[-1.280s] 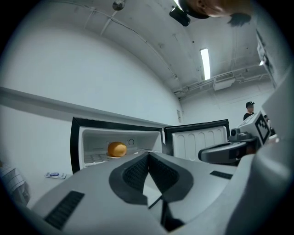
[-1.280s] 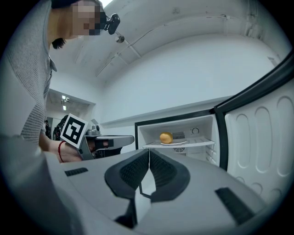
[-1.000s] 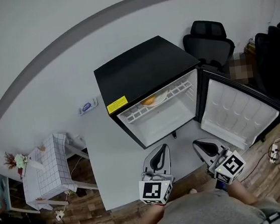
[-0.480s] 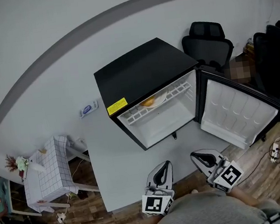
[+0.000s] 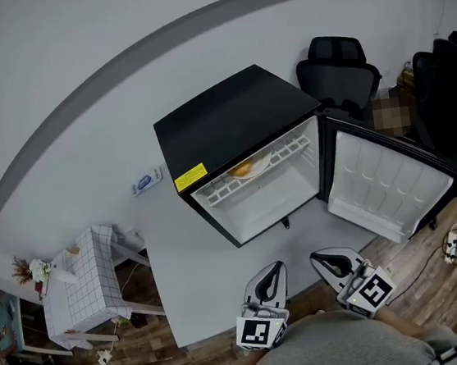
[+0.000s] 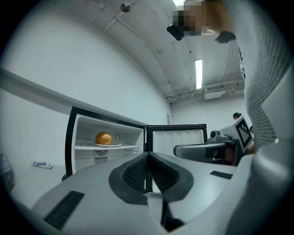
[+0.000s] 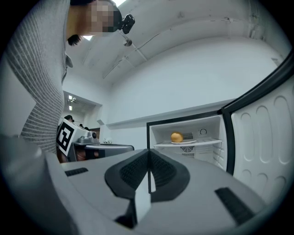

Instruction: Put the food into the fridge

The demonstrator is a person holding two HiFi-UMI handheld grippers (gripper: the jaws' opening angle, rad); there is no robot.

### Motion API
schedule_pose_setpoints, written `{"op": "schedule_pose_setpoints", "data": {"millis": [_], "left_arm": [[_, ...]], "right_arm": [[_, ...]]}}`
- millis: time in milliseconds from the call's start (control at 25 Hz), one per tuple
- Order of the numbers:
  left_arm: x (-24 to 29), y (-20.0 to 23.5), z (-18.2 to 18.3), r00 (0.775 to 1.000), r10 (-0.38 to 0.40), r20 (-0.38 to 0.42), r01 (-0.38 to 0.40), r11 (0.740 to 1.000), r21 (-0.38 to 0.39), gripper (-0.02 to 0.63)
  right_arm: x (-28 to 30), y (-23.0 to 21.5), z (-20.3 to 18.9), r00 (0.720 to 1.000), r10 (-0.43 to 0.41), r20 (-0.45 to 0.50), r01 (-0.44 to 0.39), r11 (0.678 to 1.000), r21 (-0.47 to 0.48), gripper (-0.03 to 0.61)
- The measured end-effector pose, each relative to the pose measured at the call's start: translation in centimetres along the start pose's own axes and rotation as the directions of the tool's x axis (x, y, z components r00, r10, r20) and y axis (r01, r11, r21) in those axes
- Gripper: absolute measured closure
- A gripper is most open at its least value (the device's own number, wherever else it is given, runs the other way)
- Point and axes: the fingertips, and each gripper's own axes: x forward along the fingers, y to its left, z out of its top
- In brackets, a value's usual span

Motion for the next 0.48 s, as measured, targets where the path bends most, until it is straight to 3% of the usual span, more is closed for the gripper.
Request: {"op": "schedule_pose_setpoints", "data": {"millis": [360,480], "left_arm": [[0.52,-0.52,-0.28,1.000,-0.018,-0.010,0.018,1.000,-0.004,0.603],[0.47,-0.51,-0.31,1.000,-0.017,-0.011,0.016,1.000,-0.002,0.603]], "right_arm": [[-0.05,-1.09,-0.28,0.999,-0.045,-0.024,0.044,0.999,-0.014,0.568],[0.10,-0.81,-0.16,1.000,-0.025,-0.019,0.024,0.999,-0.021,0.568]]}}
